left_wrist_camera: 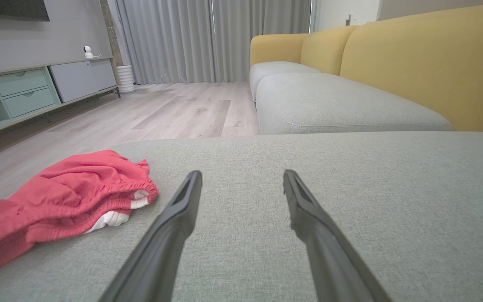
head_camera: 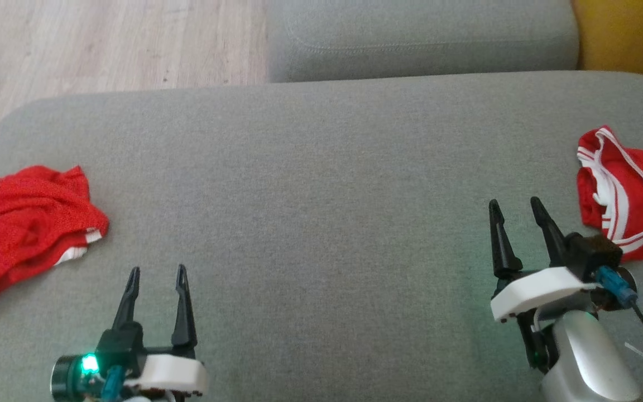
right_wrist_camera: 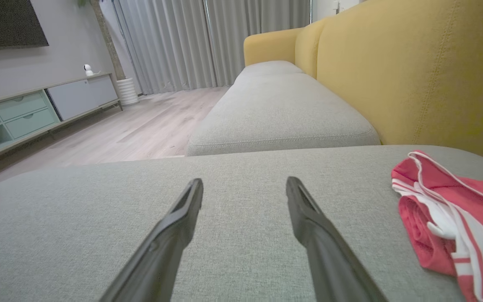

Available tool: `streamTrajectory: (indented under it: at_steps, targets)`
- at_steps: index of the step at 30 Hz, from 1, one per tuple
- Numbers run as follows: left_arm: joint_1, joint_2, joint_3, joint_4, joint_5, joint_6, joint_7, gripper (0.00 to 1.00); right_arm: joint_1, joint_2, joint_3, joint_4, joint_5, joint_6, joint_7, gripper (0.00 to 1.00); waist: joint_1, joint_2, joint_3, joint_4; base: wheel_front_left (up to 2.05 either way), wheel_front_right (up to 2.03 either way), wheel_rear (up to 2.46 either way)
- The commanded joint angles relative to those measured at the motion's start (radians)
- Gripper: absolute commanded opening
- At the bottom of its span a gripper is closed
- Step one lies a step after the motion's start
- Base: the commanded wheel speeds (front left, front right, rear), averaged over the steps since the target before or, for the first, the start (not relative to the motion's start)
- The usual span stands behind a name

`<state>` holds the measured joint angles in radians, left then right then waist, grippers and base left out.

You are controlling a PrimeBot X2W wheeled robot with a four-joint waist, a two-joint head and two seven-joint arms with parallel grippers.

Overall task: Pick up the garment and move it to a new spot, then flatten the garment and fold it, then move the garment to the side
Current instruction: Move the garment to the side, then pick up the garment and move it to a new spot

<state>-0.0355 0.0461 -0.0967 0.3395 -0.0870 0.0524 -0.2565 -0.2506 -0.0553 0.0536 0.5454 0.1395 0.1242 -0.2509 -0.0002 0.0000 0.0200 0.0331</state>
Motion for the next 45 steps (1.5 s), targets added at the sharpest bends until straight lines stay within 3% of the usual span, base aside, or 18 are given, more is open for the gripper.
streamTrajectory:
  at_steps: [1,13,18,26,32,41,45]
  targets:
    - [-0.017,0.004,0.039,-0.035,0.002,0.005,-0.005,1.00,-0.022,0.005,0.026,-0.039,0.009,0.007,-0.011,1.00,0.0002,0.0000,-0.009,-0.005,0.00,0.00,0.00]
    - [-0.003,0.004,0.049,-0.043,-0.005,0.009,-0.005,1.00,0.005,0.005,0.060,-0.046,0.016,0.007,-0.011,1.00,0.0002,0.0000,-0.011,0.028,0.00,0.00,0.00]
    - [-0.007,0.004,0.052,-0.042,-0.017,0.015,-0.005,1.00,0.006,0.005,0.081,-0.049,0.025,0.007,-0.011,1.00,0.0002,0.0000,-0.001,0.098,0.00,0.00,0.00]
    - [-0.009,0.004,0.064,-0.054,-0.029,0.018,-0.005,1.00,-0.004,0.005,0.120,-0.040,0.043,0.007,-0.011,1.00,0.0002,0.0000,0.024,0.298,0.00,0.00,0.00]
    - [0.022,0.004,0.137,-0.056,-0.043,0.035,-0.005,1.00,-0.021,0.005,0.147,-0.030,0.063,0.007,-0.011,1.00,0.0002,0.0000,0.038,0.394,0.00,0.00,0.00]
    - [0.007,0.004,0.303,-0.046,-0.047,0.007,-0.005,1.00,-0.046,0.005,0.172,-0.025,0.048,0.007,-0.011,1.00,0.0002,0.0000,0.091,0.393,0.00,0.00,0.00]
    - [-0.064,0.023,0.365,-0.030,-0.054,-0.040,-0.005,1.00,-0.069,0.005,0.166,-0.029,0.015,0.007,-0.011,1.00,0.0002,0.0000,0.147,0.363,0.00,0.00,0.00]
